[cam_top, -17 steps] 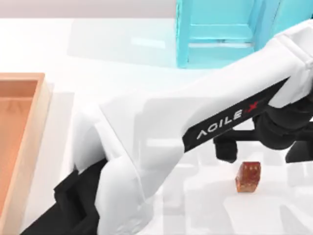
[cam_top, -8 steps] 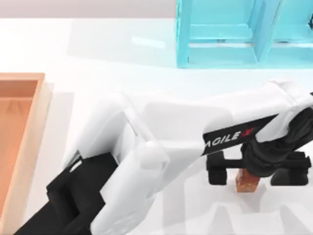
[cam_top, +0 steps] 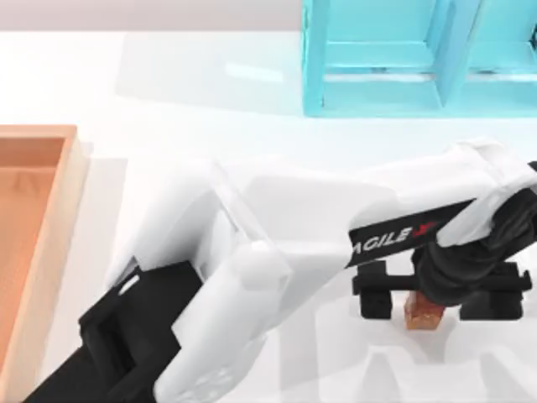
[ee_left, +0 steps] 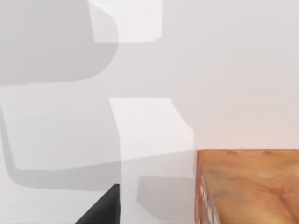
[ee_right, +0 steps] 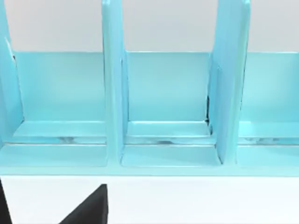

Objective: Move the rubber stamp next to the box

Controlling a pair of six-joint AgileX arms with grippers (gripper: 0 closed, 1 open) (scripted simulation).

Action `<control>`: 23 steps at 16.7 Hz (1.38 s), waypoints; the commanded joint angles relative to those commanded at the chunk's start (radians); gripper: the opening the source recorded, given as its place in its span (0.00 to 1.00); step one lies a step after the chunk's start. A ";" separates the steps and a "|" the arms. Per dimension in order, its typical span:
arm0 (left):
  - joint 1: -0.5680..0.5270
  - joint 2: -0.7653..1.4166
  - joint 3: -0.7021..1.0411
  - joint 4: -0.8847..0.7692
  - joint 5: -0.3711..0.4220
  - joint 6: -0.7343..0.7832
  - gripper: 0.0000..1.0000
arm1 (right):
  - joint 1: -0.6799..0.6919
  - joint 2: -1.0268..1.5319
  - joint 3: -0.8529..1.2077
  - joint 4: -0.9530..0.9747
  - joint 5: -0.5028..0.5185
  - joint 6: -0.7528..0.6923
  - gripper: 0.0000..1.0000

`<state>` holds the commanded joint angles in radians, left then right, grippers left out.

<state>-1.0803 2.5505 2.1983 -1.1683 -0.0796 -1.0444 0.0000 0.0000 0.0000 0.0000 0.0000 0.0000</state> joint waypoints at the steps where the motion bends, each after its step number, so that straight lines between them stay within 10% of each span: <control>1: 0.000 0.000 0.000 0.000 0.000 0.000 0.70 | 0.000 0.000 0.000 0.000 0.000 0.000 1.00; 10: 0.000 0.000 0.000 0.000 0.000 0.000 0.02 | 0.000 0.000 0.000 0.000 0.000 0.000 1.00; 23: 0.000 -0.003 0.070 -0.065 -0.002 -0.004 0.00 | 0.000 0.000 0.000 0.000 0.000 0.000 1.00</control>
<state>-1.0803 2.5475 2.2680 -1.2337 -0.0814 -1.0480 0.0000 0.0000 0.0000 0.0000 0.0000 0.0000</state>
